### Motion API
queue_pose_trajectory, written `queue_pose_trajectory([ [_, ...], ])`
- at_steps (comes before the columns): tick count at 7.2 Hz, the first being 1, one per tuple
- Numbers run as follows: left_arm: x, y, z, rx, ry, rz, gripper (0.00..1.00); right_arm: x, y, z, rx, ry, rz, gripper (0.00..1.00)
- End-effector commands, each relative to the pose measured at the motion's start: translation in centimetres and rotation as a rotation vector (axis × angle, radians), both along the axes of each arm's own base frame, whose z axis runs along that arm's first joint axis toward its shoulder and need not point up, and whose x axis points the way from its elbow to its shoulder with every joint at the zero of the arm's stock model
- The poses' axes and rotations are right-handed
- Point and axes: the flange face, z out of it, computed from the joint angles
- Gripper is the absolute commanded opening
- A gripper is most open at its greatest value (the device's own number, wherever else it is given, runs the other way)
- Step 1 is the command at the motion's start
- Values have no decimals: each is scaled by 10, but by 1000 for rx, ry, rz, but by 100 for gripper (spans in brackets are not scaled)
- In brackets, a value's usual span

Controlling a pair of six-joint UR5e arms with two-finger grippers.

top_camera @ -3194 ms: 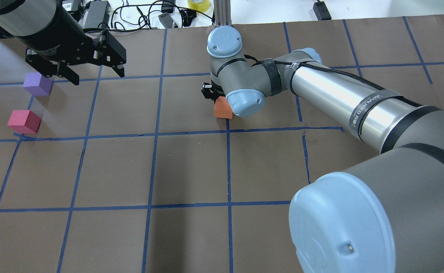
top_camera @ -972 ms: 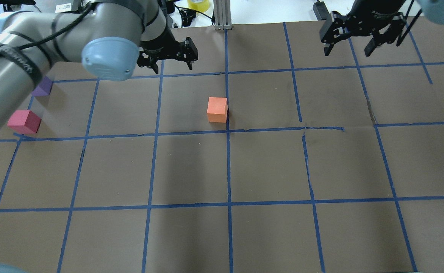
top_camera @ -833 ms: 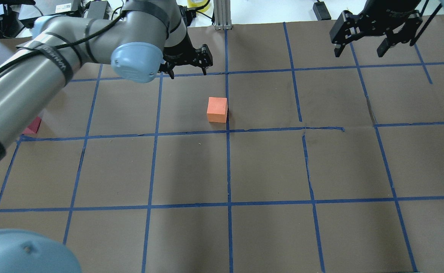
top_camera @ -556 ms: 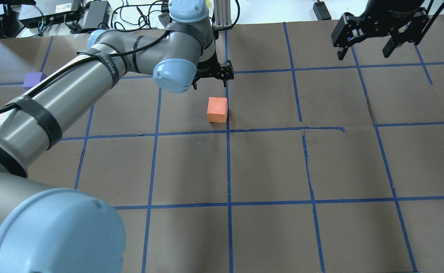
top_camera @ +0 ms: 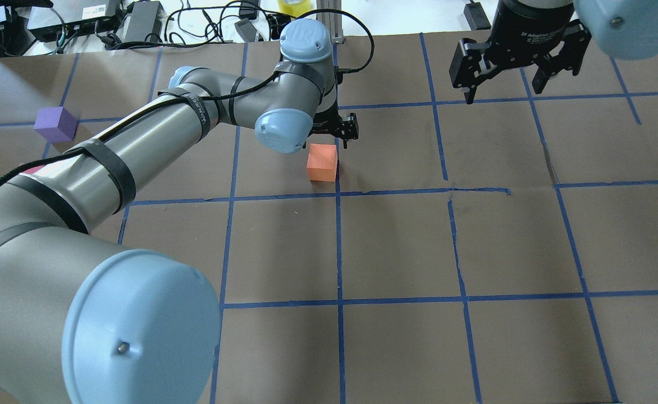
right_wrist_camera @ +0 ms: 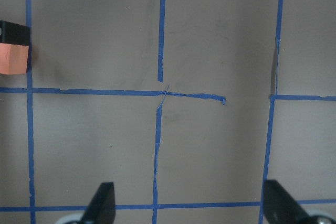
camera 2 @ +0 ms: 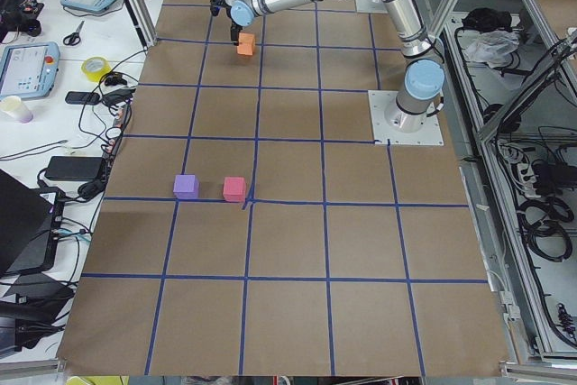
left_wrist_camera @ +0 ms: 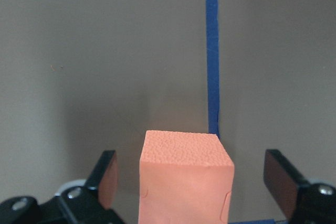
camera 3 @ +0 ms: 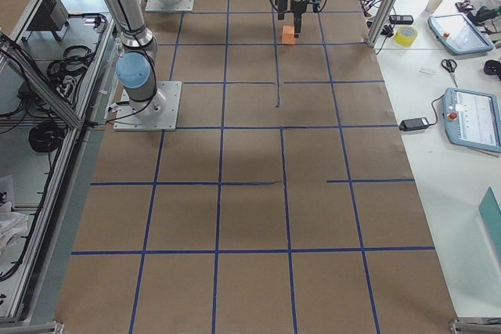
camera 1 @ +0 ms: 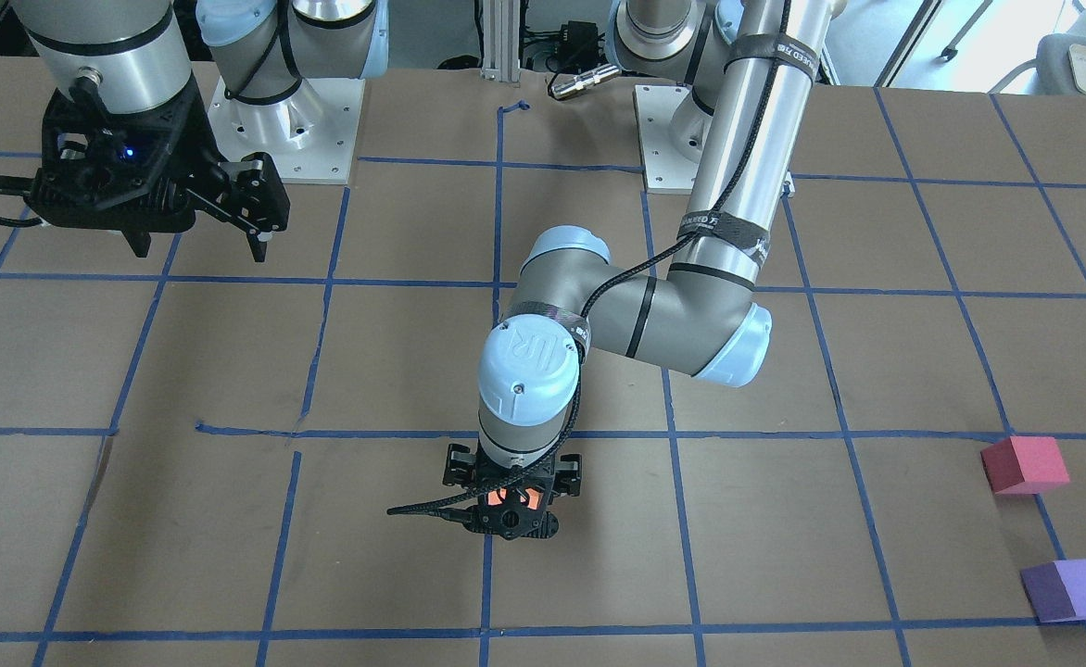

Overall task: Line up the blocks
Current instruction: 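Reach the left gripper to the orange cube and grasp it while the right gripper withdraws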

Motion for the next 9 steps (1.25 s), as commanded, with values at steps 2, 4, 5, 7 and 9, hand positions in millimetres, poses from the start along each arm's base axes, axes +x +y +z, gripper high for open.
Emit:
queue_pose_trajectory([
  [2,2,8,-13,56,-19,-20,100,-1,-5,-7,5,-50,-12,94],
  [4,6,17,-20,75,-35,-12,89,-1,-3,-19,1,-49,-9,92],
  [5,9,20,-23,77,-53,-10,69,-2,-1,-22,-2,-49,-8,92],
  [7,8,18,-18,66,-48,36,24,1,-4,-22,-19,-79,-4,93],
  [9,12,17,16,14,-43,78,20,0,-6,-24,-21,-82,4,93],
])
